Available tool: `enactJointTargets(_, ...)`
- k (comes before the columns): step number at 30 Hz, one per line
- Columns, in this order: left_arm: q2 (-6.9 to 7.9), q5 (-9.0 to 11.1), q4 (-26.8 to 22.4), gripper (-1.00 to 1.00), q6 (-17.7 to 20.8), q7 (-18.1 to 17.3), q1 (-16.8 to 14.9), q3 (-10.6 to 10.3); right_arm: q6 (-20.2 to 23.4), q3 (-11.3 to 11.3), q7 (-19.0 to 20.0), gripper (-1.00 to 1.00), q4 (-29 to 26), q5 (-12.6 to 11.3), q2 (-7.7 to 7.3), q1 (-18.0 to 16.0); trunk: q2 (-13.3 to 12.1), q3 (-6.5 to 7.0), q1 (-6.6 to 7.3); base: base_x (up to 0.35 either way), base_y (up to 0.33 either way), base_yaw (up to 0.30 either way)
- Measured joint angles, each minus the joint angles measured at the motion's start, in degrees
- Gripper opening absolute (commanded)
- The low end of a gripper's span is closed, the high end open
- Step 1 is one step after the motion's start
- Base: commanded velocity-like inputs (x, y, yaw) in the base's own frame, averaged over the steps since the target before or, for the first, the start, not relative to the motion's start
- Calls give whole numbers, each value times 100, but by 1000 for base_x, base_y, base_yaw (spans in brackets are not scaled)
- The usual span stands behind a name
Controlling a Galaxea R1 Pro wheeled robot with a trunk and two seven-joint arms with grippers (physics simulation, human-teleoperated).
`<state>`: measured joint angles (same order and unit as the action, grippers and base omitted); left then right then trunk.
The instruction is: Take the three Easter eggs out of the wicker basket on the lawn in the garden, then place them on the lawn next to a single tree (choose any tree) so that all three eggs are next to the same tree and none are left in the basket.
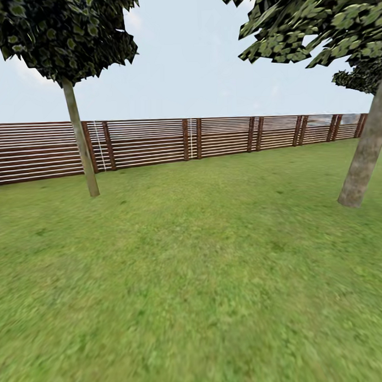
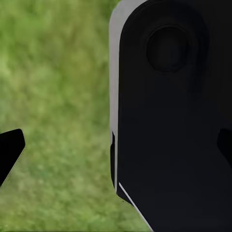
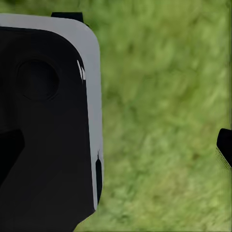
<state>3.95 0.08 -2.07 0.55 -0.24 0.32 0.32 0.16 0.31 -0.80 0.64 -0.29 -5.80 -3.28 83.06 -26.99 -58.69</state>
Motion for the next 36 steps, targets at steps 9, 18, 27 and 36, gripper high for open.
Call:
enactJointTargets(9,-3,0,0,100,1,0,0,0,0,0,0,100,0,3,0,0,0,0,0,335,0,0)
enactJointTargets(18,-3,0,0,100,1,0,0,0,-3,0,0,100,0,-1,-2,0,0,0,0,335,0,0)
enactJointTargets(27,-8,0,0,100,1,0,0,0,0,0,0,100,0,-3,-6,0,0,0,0,335,0,0)
enactJointTargets(36,-8,0,0,100,0,0,0,0,-1,0,0,100,0,-3,-8,0,0,0,0,335,0,0)
